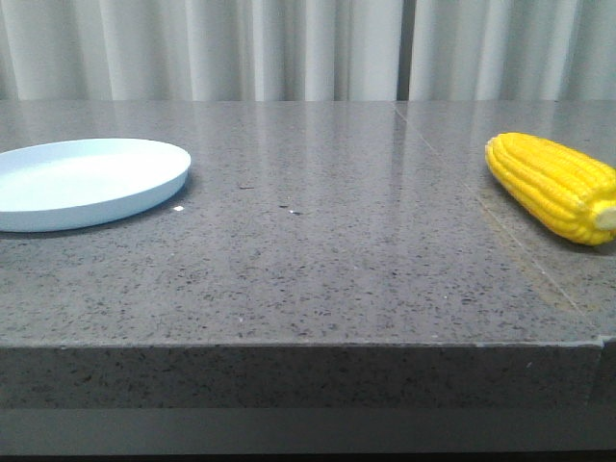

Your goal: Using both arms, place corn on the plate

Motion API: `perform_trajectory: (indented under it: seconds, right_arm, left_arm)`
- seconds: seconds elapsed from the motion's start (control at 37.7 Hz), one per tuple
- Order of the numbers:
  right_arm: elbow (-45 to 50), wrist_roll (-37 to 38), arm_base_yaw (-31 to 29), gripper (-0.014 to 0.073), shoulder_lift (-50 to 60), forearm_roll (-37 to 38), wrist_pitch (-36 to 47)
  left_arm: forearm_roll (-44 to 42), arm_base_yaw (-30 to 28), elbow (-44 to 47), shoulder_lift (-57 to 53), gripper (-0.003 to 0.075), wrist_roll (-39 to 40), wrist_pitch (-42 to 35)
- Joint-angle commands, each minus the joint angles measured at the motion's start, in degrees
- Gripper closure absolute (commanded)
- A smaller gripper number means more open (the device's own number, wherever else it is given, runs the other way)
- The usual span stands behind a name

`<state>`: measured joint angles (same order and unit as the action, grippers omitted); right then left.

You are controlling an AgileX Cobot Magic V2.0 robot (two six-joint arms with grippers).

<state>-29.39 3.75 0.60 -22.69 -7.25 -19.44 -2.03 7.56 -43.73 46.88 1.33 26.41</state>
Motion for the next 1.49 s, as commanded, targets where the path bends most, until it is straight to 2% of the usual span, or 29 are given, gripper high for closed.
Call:
perform_trajectory:
  seconds: [0.0, 0.11, 0.27, 0.37, 0.77, 1.27, 1.35, 1.46]
  right_arm:
    - [-2.03, -0.47, -0.44, -0.0068, -0.78, 0.13, 4.95]
    - [-2.03, -0.47, -0.44, -0.0068, -0.78, 0.13, 4.95]
    - [-2.03, -0.47, -0.44, -0.0068, -0.78, 0.13, 4.95]
    - [-2.03, -0.47, -0.44, -0.0068, -0.78, 0.13, 4.95]
    - [-2.03, -0.47, -0.44, -0.0068, -0.78, 0.13, 4.95]
    - [-2.03, -0.47, -0.44, -0.0068, -0.78, 0.13, 4.95]
    - [-2.03, -0.47, -0.44, -0.0068, -0.78, 0.13, 4.95]
    - [-2.03, -0.47, -0.44, -0.0068, -0.78, 0.13, 4.95]
  left_arm:
    - [0.21, 2.77, -7.52, 5.9, 0.0049, 0.13, 2.39]
    - [-0.15, 4.26, -15.41, 13.48, 0.0049, 0.13, 9.74]
    - [-0.95, 3.02, -29.34, 28.22, 0.0049, 1.85, 28.64]
    - [-5.63, 2.91, -34.47, 35.79, 0.0049, 3.43, 33.02]
    - [-5.9, 2.91, -35.86, 46.4, 0.0049, 3.8, 32.52]
    - [-2.46, 2.91, -35.86, 50.1, 0.0052, 3.8, 31.94]
    - [-2.35, 2.91, -35.86, 50.1, 0.0092, 3.8, 32.02]
    - [-2.35, 2.91, -35.86, 50.1, 0.0213, 3.8, 32.06]
